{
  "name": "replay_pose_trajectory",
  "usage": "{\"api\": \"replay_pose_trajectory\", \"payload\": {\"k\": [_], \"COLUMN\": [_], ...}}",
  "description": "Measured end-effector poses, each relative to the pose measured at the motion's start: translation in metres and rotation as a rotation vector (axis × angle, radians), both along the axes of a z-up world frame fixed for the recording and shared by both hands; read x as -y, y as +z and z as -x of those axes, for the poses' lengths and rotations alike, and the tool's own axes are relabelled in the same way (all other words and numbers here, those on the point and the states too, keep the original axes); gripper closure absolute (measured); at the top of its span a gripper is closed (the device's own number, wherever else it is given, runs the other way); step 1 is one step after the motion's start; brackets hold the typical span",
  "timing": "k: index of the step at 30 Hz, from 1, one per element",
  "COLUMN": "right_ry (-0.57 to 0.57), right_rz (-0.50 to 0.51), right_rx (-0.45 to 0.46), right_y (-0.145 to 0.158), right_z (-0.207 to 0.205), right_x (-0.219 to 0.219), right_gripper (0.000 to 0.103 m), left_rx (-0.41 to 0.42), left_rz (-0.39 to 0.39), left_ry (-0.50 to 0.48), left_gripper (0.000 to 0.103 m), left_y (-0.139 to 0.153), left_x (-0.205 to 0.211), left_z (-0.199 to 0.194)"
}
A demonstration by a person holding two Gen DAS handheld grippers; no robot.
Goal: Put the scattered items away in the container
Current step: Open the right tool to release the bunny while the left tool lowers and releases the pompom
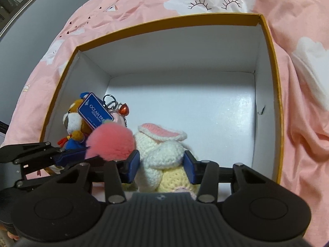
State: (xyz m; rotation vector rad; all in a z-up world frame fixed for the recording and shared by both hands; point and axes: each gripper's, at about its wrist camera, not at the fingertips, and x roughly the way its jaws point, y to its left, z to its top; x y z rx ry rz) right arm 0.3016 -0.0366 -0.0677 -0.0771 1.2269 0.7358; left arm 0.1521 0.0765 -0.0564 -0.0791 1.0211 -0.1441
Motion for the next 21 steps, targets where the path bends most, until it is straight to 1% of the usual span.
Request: {"api": "replay_pose_trajectory", "payload": {"k": [3, 5, 7, 10, 12, 14, 16, 19, 20, 21], "right_ry": [-0.041, -0.073, -0.087, -0.094, -0.117, -0.126, -0.107, -0.056, -0.035, -0.015], "right_rz": [-0.038, -0.086, -0.117, -0.141, -0.181, -0.209, -0.192, -0.14, -0.118, -0.099], "right_rx": [-0.032, -0.072, -0.092, -0.104, -0.136, -0.156, -0.125, -0.064, -0.04, -0.017], "right_y": [-0.003, -0.005, -0.005, -0.006, -0.009, -0.011, -0.009, -0.002, 0.001, 0.005], "right_z": [-0.002, -0.004, -0.005, -0.005, -0.006, -0.006, -0.004, 0.002, 0.003, 0.005], "right_x": [0.001, 0.004, 0.003, 0.001, 0.002, 0.003, 0.001, -0.004, -0.004, -0.004], "right_gripper": [0.058, 0.065, 0.069, 0.071, 0.074, 0.075, 0.075, 0.07, 0.068, 0.063], "left_rx": [0.006, 0.01, 0.013, 0.02, 0.024, 0.026, 0.025, 0.016, 0.016, 0.016], "left_rz": [-0.015, -0.02, -0.018, -0.024, -0.025, -0.025, -0.022, -0.012, -0.012, -0.015], "left_ry": [0.007, 0.012, 0.017, 0.019, 0.024, 0.025, 0.026, 0.029, 0.028, 0.027], "left_gripper": [0.085, 0.085, 0.085, 0.085, 0.085, 0.085, 0.085, 0.085, 0.085, 0.085], "left_y": [-0.001, 0.0, 0.002, 0.003, 0.005, 0.006, 0.006, 0.004, 0.003, 0.003], "left_x": [0.001, 0.001, 0.0, -0.001, -0.001, -0.001, -0.002, -0.002, -0.001, -0.001], "left_z": [0.0, 0.001, 0.002, 0.003, 0.004, 0.004, 0.005, 0.005, 0.005, 0.005]}}
